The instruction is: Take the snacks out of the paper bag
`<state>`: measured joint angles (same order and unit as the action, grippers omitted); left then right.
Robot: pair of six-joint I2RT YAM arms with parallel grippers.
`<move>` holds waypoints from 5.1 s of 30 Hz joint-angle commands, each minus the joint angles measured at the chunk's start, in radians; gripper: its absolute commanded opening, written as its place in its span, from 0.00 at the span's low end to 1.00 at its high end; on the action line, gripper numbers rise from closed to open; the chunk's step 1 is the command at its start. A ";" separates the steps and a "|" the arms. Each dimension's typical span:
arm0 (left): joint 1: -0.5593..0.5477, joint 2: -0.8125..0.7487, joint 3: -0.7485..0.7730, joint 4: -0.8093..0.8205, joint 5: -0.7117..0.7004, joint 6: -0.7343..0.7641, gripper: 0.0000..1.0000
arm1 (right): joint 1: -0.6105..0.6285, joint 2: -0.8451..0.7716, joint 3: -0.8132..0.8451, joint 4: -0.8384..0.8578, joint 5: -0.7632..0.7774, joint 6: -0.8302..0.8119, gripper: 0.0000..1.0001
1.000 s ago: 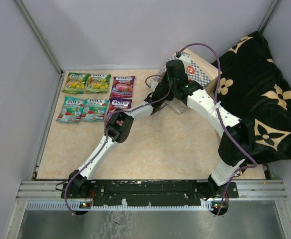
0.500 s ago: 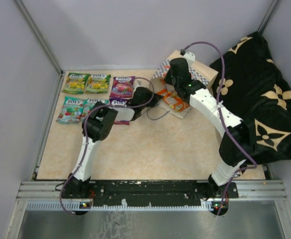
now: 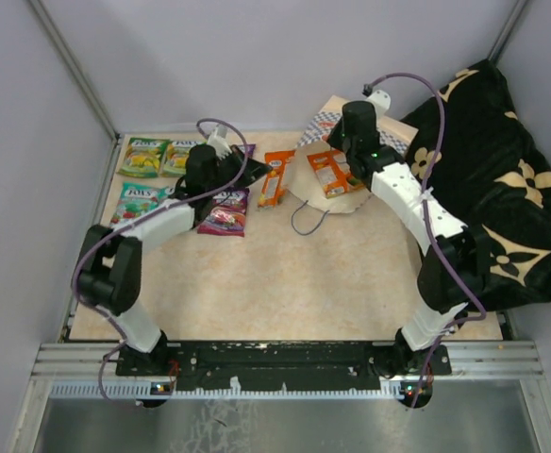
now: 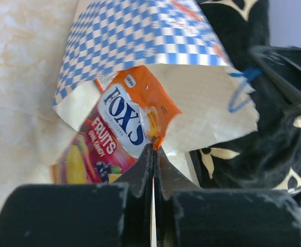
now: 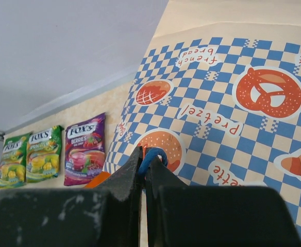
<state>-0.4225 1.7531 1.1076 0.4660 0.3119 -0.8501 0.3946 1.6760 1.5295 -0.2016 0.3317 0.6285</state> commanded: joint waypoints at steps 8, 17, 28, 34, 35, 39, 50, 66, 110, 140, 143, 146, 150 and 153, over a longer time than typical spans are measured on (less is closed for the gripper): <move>0.047 -0.500 -0.166 -0.443 -0.075 0.272 0.00 | -0.057 -0.049 -0.009 0.076 -0.019 -0.010 0.00; 0.051 -0.784 -0.136 -0.962 -0.445 0.319 0.00 | -0.058 -0.033 0.000 0.083 -0.073 0.004 0.00; 0.033 -0.709 -0.013 -1.511 -0.922 0.311 0.00 | -0.057 0.011 0.001 0.078 -0.125 0.007 0.00; -0.056 -0.519 0.049 -1.706 -1.111 0.205 0.00 | -0.058 0.006 -0.010 0.074 -0.130 0.001 0.00; -0.060 -0.488 0.057 -1.720 -1.119 0.190 0.00 | -0.057 0.006 -0.013 0.073 -0.131 0.002 0.00; -0.107 -0.348 0.068 -1.757 -1.127 0.135 0.00 | -0.057 0.003 -0.019 0.073 -0.132 -0.002 0.00; -0.194 -0.099 0.052 -1.696 -1.098 0.112 0.00 | -0.057 0.016 -0.036 0.087 -0.143 -0.008 0.00; -0.210 0.010 -0.001 -1.535 -0.968 0.241 0.00 | -0.057 0.035 -0.030 0.092 -0.155 -0.010 0.00; -0.104 0.209 -0.042 -1.201 -1.154 0.857 0.00 | -0.096 0.016 -0.029 0.112 -0.210 -0.025 0.00; -0.075 0.133 -0.045 -1.281 -1.216 0.817 0.11 | -0.096 0.017 -0.051 0.129 -0.235 -0.012 0.00; -0.086 0.127 -0.020 -1.322 -1.195 0.795 0.31 | -0.096 0.019 -0.050 0.129 -0.235 -0.010 0.00; -0.115 0.099 -0.017 -1.333 -1.179 0.798 0.76 | -0.096 0.019 -0.048 0.131 -0.236 -0.010 0.00; -0.152 0.073 0.030 -1.392 -1.172 0.770 0.84 | -0.096 0.017 -0.047 0.130 -0.236 -0.010 0.00; -0.192 0.057 0.107 -1.475 -1.148 0.740 0.85 | -0.096 0.015 -0.047 0.129 -0.235 -0.009 0.00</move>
<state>-0.5739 1.8565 1.1225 -0.9001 -0.8719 -0.0639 0.3099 1.7237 1.4788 -0.1211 0.0875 0.6220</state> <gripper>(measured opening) 0.838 0.010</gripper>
